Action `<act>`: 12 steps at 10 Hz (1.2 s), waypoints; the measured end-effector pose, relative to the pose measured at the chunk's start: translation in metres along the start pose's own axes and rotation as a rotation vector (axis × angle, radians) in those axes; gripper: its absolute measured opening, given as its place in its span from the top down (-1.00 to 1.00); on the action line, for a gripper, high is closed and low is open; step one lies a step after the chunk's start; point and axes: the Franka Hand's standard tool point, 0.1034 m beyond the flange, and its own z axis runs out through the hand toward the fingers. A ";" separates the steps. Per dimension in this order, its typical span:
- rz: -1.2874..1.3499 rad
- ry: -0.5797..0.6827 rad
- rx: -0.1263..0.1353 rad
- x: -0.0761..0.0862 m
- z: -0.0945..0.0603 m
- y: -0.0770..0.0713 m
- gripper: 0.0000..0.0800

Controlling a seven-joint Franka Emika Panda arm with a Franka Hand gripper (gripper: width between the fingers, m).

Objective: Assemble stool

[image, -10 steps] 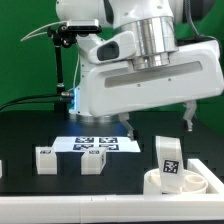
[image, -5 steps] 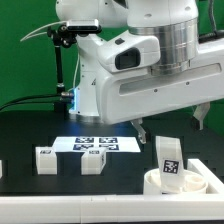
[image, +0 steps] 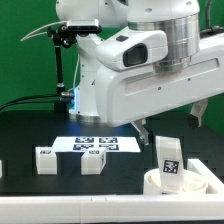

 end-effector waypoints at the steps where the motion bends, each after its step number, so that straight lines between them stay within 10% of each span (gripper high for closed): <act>1: 0.033 0.034 -0.007 0.006 -0.001 -0.005 -0.62; 5: 0.008 0.052 -0.029 0.000 -0.001 -0.003 -0.62; 7: -0.302 0.040 -0.095 0.002 -0.003 0.004 -0.62; 12: -0.690 0.009 -0.098 0.001 0.029 0.009 -0.62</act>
Offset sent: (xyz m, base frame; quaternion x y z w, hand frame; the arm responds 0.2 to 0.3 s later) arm 0.0000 0.0000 0.0000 0.0000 0.0000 -0.0650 0.9979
